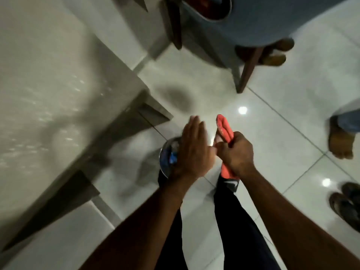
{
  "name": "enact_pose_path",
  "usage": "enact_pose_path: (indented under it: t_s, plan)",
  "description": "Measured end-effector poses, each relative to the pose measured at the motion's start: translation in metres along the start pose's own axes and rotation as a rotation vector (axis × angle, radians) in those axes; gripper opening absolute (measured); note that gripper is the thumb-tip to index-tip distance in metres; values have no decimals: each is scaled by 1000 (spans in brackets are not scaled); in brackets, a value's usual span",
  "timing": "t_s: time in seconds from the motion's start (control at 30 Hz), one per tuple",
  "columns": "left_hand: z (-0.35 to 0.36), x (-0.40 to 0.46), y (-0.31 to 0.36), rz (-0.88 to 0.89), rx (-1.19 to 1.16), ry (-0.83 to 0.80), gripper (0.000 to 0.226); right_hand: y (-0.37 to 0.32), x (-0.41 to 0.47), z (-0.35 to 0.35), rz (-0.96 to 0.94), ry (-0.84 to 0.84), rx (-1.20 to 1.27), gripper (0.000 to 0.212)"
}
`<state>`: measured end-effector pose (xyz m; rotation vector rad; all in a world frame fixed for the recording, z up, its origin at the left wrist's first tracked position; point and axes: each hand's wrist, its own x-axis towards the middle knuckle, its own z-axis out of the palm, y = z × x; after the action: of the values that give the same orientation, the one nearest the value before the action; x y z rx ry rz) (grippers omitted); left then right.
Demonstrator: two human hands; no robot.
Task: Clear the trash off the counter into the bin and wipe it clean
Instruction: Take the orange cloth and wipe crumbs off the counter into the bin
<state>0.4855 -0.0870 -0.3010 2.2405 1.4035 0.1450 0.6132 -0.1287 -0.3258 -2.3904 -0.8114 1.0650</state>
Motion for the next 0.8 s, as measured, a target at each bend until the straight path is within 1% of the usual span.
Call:
enact_pose_path:
  t_s: [0.07,0.13,0.2,0.27,0.3,0.33,0.37,0.4,0.43,0.47,0.53,0.6,0.7,0.8]
  plan:
    - [48,-27,-42,-236,43,-68,66,37,6,34,41,-55,3,25]
    - [85,-51,-81,-506,52,-124,70,68,12,68,25,-96,4,29]
    - [112,-68,-112,-761,85,-132,74,87,16,97,6,-140,35,36]
    - [135,-79,-134,-1027,29,-131,81,100,20,123,-1,-181,66,51]
    - [145,-82,-143,-1167,-77,-141,84,103,21,134,0,-208,82,58]
    - [153,-83,-151,-1311,-255,-136,82,105,21,141,-2,-233,95,64]
    - [161,-82,-157,-1432,-494,-111,73,106,21,149,-6,-248,99,68]
    - [165,-80,-162,-1506,-740,-77,59,108,20,154,-8,-253,97,70]
    - [166,-78,-164,-1508,-915,-42,47,108,20,157,-9,-249,97,71]
    - [165,-77,-164,-1468,-979,-15,40,108,20,158,1,-240,101,70]
    - [156,-74,-157,-1390,-1016,32,36,104,24,149,39,-207,98,64]
    - [138,-73,-140,-1354,-1059,61,37,91,24,129,70,-166,76,57]
    - [83,-79,-105,-1316,-1069,57,29,57,-3,83,22,-113,63,50]
    - [-2,-93,-63,-1280,-1156,6,27,8,-54,24,-31,-80,51,49]
